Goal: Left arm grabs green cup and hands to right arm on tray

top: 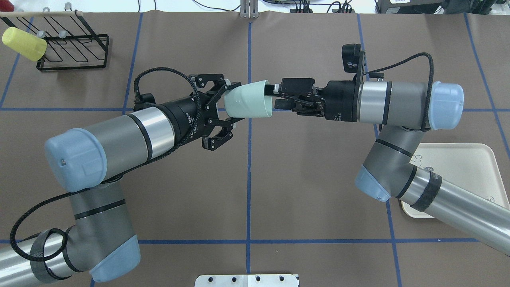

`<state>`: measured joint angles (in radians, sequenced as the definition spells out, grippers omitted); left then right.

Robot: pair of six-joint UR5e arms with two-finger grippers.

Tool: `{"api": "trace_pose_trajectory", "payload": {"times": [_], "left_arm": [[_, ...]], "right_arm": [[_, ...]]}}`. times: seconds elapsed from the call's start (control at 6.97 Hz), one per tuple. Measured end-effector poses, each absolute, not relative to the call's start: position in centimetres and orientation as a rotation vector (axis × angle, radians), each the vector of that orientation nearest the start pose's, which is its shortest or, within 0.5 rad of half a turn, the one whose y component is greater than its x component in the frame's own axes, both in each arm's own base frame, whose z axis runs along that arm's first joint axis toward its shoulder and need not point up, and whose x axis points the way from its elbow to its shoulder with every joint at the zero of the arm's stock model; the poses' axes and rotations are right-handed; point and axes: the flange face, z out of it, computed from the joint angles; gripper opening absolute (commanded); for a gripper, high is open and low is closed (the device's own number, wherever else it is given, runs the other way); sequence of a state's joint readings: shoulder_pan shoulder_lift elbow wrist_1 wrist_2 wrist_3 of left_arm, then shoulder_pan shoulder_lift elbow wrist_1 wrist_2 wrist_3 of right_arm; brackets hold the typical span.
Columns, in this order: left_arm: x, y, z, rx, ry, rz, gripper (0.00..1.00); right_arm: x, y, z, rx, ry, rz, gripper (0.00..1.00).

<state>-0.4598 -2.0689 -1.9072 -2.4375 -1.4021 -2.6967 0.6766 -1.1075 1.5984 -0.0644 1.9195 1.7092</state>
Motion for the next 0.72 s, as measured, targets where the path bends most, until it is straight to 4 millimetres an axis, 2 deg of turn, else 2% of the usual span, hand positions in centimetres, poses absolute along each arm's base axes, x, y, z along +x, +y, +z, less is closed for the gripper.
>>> {"api": "trace_pose_trajectory", "payload": {"times": [0.72], "left_arm": [[42.7, -37.71, 13.18, -0.489, 1.825, -1.283, 0.44]], "right_arm": [[-39.09, -44.12, 22.77, 0.306, -1.95, 0.185, 0.65]]}}
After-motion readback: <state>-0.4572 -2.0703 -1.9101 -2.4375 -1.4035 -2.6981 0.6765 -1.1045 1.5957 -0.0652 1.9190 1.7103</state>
